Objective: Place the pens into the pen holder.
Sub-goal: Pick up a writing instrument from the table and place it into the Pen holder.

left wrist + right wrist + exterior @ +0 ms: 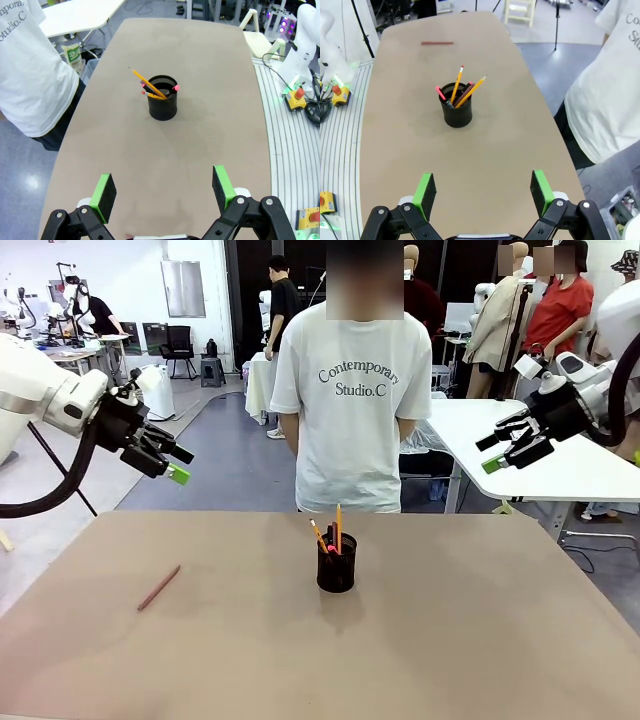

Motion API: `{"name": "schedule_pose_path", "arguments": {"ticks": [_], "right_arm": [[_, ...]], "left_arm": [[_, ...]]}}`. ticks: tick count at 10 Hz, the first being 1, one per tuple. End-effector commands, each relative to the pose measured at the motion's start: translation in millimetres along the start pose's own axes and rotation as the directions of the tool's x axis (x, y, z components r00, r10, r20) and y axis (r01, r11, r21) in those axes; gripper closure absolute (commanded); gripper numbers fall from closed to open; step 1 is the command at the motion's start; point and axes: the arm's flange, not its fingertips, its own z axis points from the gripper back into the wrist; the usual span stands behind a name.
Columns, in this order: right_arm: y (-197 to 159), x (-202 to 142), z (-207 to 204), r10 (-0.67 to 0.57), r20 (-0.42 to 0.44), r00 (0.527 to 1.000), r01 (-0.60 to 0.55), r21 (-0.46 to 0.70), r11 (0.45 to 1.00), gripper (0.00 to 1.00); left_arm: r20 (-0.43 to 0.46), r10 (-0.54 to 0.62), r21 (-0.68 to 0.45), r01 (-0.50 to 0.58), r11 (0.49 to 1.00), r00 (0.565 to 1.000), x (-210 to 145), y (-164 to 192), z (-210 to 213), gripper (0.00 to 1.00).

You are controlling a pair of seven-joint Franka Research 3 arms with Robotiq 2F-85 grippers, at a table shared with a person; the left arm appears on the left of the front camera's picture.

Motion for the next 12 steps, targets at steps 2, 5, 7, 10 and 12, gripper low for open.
{"name": "schedule_pose_path", "arguments": {"ticks": [2, 5, 7, 10, 12], "right_arm": [[4.0, 1.0, 0.4, 0.001, -0.001, 1.0, -0.001, -0.005, 1.0, 0.0], [4.0, 1.0, 0.4, 0.001, -0.001, 1.0, -0.001, -0.005, 1.0, 0.0], [4.0, 1.0, 0.4, 0.001, -0.001, 1.0, -0.001, -0.005, 1.0, 0.0], [4.0, 1.0, 0.4, 0.001, -0.001, 1.0, -0.001, -0.005, 1.0, 0.0], [4.0, 1.0, 0.4, 0.001, -0.001, 1.0, -0.001, -0.005, 1.0, 0.0]], "left_arm": [[-0.011, -0.006, -0.005, 0.005, 1.0, 1.0, 0.2, -1.1, 1.1, 0.0], [-0.011, -0.006, -0.005, 0.005, 1.0, 1.0, 0.2, -1.1, 1.1, 0.0], [-0.011, -0.006, -0.005, 0.005, 1.0, 1.0, 0.2, -1.1, 1.1, 0.0], [0.0, 0.0, 0.0, 0.0, 1.0, 1.0, 0.0, 0.0, 0.0, 0.0], [-0.408, 0.264, 0.143, -0.224, 0.964, 0.874, 8.0, 5.6, -11.2, 0.0]]}}
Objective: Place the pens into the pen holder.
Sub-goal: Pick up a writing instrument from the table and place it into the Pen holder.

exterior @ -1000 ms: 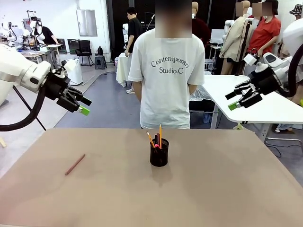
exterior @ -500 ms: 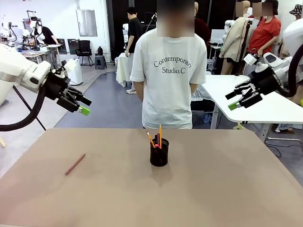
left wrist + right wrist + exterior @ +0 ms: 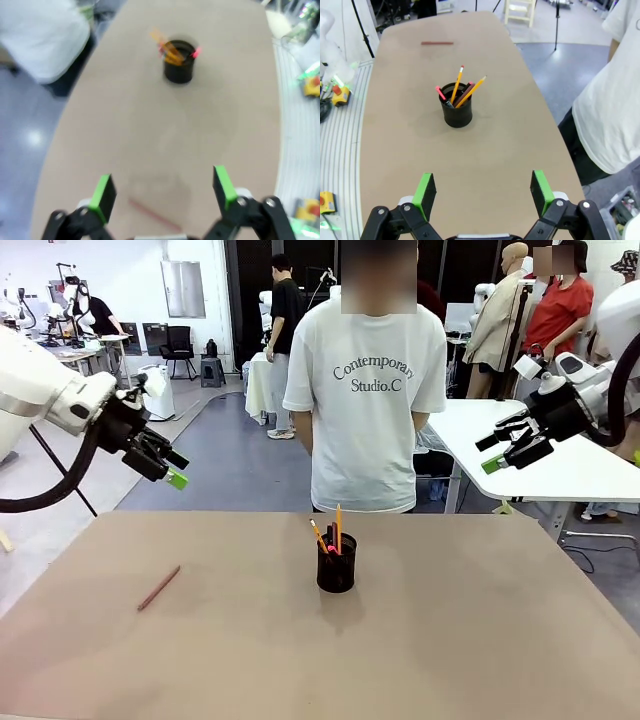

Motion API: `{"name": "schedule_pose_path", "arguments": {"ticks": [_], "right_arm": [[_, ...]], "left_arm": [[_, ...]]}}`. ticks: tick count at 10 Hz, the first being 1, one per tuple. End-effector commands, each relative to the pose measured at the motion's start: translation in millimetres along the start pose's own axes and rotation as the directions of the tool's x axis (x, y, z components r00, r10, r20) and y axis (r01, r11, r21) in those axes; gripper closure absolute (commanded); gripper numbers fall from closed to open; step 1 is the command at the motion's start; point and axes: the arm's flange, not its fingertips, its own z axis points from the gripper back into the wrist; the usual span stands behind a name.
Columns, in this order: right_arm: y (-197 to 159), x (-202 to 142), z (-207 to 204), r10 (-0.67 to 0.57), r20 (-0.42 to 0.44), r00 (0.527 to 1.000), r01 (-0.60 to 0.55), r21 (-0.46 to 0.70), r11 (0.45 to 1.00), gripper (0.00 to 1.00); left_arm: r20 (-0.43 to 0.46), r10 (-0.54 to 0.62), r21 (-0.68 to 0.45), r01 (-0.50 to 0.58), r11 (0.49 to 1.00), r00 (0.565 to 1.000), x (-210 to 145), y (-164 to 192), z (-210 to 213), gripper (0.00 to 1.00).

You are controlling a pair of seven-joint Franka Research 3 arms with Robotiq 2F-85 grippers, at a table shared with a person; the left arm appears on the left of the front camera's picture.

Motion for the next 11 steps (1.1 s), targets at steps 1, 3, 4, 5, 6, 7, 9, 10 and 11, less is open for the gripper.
{"name": "schedule_pose_path", "arguments": {"ticks": [1, 3, 4, 5, 6, 7, 9, 10, 11], "right_arm": [[3.9, 0.9, 0.5, 0.001, -0.001, 1.0, -0.001, -0.005, 1.0, 0.0], [3.9, 0.9, 0.5, 0.001, -0.001, 1.0, -0.001, -0.005, 1.0, 0.0], [3.9, 0.9, 0.5, 0.001, -0.001, 1.0, -0.001, -0.005, 1.0, 0.0], [3.9, 0.9, 0.5, 0.001, -0.001, 1.0, -0.001, -0.005, 1.0, 0.0], [3.9, 0.9, 0.5, 0.001, -0.001, 1.0, -0.001, -0.005, 1.0, 0.0], [3.9, 0.9, 0.5, 0.001, -0.001, 1.0, -0.001, -0.005, 1.0, 0.0], [3.9, 0.9, 0.5, 0.001, -0.001, 1.0, -0.001, -0.005, 1.0, 0.0], [3.9, 0.9, 0.5, 0.001, -0.001, 1.0, -0.001, -0.005, 1.0, 0.0], [3.9, 0.9, 0.5, 0.001, -0.001, 1.0, -0.001, -0.005, 1.0, 0.0]], "left_arm": [[-0.295, 0.205, 0.031, -0.206, 0.978, 0.933, 14.8, -7.6, -8.1, 0.0], [-0.519, 0.333, 0.102, -0.33, 0.938, 0.787, 12.5, -13.6, -24.7, 0.0], [-0.578, 0.394, 0.156, -0.377, 0.913, 0.715, 6.7, -14.4, -34.5, 0.0], [-0.582, 0.452, 0.201, -0.419, 0.885, 0.676, -1.4, -13.9, -45.4, 0.0], [-0.575, 0.514, 0.25, -0.462, 0.851, 0.637, -10.5, -20.9, -55.3, 0.0], [-0.522, 0.583, 0.309, -0.499, 0.809, 0.623, -20.0, -30.9, -68.1, 0.0], [-0.445, 0.661, 0.426, -0.507, 0.75, 0.604, -37.4, -44.2, -83.0, 0.0], [-0.438, 0.664, 0.467, -0.478, 0.745, 0.606, -44.4, -48.6, -93.2, 0.0], [-0.435, 0.664, 0.524, -0.428, 0.736, 0.609, -52.9, -52.4, -98.7, 0.0]]}}
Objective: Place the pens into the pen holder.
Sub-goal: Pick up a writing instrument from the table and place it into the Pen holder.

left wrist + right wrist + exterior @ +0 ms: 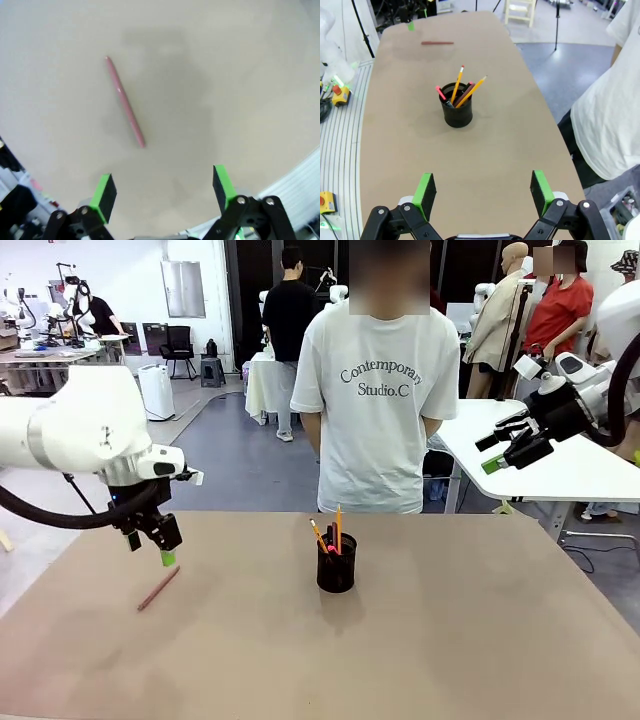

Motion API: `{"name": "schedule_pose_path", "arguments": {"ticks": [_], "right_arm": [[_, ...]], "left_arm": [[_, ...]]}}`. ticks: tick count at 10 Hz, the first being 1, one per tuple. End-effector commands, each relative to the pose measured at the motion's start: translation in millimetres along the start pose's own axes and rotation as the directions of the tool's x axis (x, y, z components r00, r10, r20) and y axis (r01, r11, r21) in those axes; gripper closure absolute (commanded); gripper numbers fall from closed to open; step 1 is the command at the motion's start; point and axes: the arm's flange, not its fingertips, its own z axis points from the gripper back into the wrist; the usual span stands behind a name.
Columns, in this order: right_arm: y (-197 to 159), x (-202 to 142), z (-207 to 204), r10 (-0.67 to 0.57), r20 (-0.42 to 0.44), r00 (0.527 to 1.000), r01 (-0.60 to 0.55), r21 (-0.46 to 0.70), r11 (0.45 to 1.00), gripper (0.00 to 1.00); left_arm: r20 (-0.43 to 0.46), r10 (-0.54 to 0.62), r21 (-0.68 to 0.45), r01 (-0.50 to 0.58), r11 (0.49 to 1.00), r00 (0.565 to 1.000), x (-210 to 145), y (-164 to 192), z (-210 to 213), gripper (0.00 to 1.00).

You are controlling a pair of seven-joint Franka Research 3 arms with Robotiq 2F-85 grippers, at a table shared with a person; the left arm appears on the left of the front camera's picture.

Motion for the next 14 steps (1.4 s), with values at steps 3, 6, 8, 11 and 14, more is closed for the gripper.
{"name": "schedule_pose_path", "arguments": {"ticks": [3, 6, 8, 11, 14], "right_arm": [[3.6, 1.1, 0.8, 0.001, -0.001, 1.0, -0.001, -0.006, 1.0, 0.0], [3.6, 1.1, 0.8, 0.001, -0.001, 1.0, -0.001, -0.006, 1.0, 0.0], [3.6, 1.1, 0.8, 0.001, -0.001, 1.0, -0.001, -0.006, 1.0, 0.0], [3.6, 1.1, 0.8, 0.001, -0.001, 1.0, -0.001, -0.006, 1.0, 0.0], [3.6, 1.1, 0.8, 0.001, -0.001, 1.0, -0.001, -0.006, 1.0, 0.0]], "left_arm": [[0.115, 0.022, 0.12, -0.036, 0.992, 0.993, -5.2, 3.0, -28.7, 0.0], [0.041, 0.005, 0.066, -0.008, 0.998, 0.999, -6.1, -2.6, -18.4, 0.0], [0.041, 0.005, 0.066, -0.008, 0.998, 0.999, -6.1, -2.6, -18.4, 0.0], [0.056, -0.005, 0.026, 0.004, 1.0, 0.998, 8.7, 6.1, -37.1, 0.0], [0.056, 0.001, -0.017, 0.0, 1.0, 0.998, 18.5, 17.3, -59.5, 0.0]]}}
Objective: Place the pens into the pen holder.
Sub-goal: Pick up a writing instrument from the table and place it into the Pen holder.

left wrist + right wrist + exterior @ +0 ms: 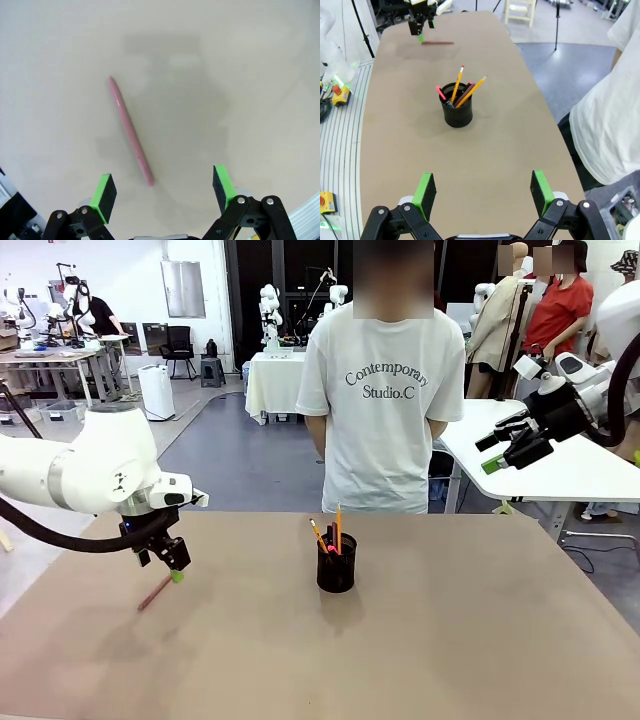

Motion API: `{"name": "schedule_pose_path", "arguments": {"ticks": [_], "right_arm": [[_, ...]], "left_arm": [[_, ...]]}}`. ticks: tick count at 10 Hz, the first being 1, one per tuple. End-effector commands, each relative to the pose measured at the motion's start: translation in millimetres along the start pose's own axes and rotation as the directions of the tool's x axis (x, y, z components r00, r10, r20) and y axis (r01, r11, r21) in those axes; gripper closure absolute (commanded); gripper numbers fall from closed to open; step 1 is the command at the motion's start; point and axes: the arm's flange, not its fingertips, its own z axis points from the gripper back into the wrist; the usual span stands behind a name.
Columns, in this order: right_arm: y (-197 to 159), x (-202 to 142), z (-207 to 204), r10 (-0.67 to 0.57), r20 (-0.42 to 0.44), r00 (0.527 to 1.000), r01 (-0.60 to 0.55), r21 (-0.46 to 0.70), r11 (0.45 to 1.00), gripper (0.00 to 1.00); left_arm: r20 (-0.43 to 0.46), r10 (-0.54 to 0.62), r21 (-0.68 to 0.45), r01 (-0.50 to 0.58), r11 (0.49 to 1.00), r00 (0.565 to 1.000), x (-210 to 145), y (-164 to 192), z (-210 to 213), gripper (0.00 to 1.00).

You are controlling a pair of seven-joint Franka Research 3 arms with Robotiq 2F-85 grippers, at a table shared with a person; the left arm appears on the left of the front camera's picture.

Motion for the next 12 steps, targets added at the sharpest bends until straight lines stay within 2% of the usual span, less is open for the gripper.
{"name": "schedule_pose_path", "arguments": {"ticks": [1, 7, 12], "right_arm": [[3.5, 1.3, 0.9, 0.001, -0.001, 1.0, -0.001, -0.006, 1.0, 0.0], [3.5, 1.3, 0.9, 0.001, -0.001, 1.0, -0.001, -0.006, 1.0, 0.0], [3.5, 1.3, 0.9, 0.001, -0.001, 1.0, -0.001, -0.006, 1.0, 0.0]], "left_arm": [[0.016, -0.009, -0.04, 0.009, 0.999, 1.0, 6.7, 10.8, -8.7, 0.0], [-0.017, -0.021, -0.071, 0.02, 0.997, 1.0, 15.2, 21.0, -38.7, 0.0], [0.001, -0.012, -0.07, 0.012, 0.997, 1.0, 17.6, 28.3, -49.2, 0.0]]}}
